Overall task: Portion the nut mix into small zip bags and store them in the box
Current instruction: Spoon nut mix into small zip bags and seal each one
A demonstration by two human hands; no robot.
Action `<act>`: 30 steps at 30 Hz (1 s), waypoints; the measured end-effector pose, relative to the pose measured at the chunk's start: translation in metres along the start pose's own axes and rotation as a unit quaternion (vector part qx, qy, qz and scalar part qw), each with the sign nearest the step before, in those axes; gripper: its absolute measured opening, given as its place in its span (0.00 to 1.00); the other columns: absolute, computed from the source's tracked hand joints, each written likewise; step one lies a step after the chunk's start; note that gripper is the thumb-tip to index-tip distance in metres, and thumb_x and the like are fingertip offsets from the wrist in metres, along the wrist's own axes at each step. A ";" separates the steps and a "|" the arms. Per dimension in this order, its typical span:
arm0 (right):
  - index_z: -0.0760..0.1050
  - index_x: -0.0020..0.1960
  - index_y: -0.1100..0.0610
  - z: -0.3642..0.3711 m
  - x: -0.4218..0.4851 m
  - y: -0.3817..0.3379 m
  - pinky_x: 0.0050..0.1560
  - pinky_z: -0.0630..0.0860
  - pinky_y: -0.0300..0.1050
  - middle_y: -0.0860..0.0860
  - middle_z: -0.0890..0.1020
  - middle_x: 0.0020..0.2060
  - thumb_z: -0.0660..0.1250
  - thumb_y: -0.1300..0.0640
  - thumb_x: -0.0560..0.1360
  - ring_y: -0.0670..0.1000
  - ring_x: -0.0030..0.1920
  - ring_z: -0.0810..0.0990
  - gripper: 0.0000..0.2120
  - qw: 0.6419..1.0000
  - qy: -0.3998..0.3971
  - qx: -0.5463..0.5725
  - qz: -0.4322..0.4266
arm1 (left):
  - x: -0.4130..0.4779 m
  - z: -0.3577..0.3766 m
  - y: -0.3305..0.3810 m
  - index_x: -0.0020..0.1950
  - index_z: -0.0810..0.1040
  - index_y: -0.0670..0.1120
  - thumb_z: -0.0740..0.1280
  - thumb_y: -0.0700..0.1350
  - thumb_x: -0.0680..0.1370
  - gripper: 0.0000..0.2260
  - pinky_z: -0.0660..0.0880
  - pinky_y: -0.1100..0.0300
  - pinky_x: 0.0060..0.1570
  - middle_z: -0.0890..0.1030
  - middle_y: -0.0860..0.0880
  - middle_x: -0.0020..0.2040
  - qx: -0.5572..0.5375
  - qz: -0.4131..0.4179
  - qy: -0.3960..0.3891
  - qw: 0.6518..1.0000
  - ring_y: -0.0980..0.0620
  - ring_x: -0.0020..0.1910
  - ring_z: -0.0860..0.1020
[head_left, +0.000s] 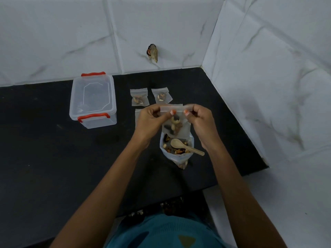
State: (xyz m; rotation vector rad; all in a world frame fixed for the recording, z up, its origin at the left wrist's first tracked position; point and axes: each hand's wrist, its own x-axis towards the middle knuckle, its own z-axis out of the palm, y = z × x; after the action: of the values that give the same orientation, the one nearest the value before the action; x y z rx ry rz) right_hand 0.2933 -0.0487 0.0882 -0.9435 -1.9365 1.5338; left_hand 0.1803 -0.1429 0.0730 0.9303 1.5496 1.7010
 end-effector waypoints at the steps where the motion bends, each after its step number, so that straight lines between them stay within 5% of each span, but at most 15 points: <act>1: 0.76 0.47 0.55 -0.001 -0.001 0.000 0.46 0.76 0.34 0.48 0.79 0.43 0.61 0.64 0.77 0.43 0.45 0.78 0.07 1.000 -0.007 0.001 -0.003 | 0.000 -0.001 0.000 0.47 0.78 0.46 0.66 0.38 0.75 0.05 0.76 0.69 0.41 0.83 0.56 0.38 0.001 0.002 0.003 1.000 0.61 0.42 0.81; 6: 0.78 0.48 0.56 -0.007 -0.003 0.001 0.55 0.77 0.44 0.55 0.81 0.49 0.63 0.64 0.75 0.51 0.52 0.80 0.07 0.994 -0.045 0.092 0.030 | -0.001 -0.001 0.001 0.45 0.78 0.47 0.66 0.38 0.75 0.04 0.77 0.69 0.40 0.83 0.59 0.36 0.052 0.027 -0.003 0.998 0.62 0.39 0.81; 18: 0.78 0.50 0.58 -0.001 -0.001 0.004 0.43 0.74 0.32 0.49 0.81 0.44 0.66 0.63 0.74 0.41 0.45 0.79 0.06 1.000 0.017 0.003 0.020 | -0.003 0.000 -0.006 0.49 0.79 0.44 0.66 0.37 0.75 0.06 0.77 0.66 0.48 0.82 0.53 0.45 0.016 -0.003 0.003 1.000 0.60 0.46 0.81; 26: 0.79 0.44 0.55 -0.005 -0.005 0.002 0.46 0.78 0.37 0.50 0.83 0.41 0.64 0.64 0.74 0.44 0.43 0.82 0.06 0.989 -0.046 0.126 0.064 | -0.003 -0.003 -0.004 0.49 0.80 0.45 0.66 0.38 0.75 0.05 0.77 0.62 0.49 0.82 0.53 0.44 0.016 -0.004 0.006 1.000 0.56 0.47 0.81; 30: 0.80 0.47 0.57 -0.004 -0.003 0.002 0.49 0.77 0.39 0.52 0.84 0.43 0.69 0.58 0.71 0.46 0.46 0.82 0.06 0.996 -0.056 0.053 0.044 | -0.003 -0.002 -0.004 0.48 0.80 0.45 0.66 0.36 0.75 0.06 0.76 0.66 0.46 0.82 0.55 0.43 0.035 0.015 -0.009 0.999 0.59 0.46 0.81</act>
State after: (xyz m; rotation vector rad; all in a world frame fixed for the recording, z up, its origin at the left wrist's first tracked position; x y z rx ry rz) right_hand 0.2989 -0.0484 0.0876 -0.9249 -1.8901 1.7569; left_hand 0.1805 -0.1456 0.0687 1.0050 1.5999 1.6643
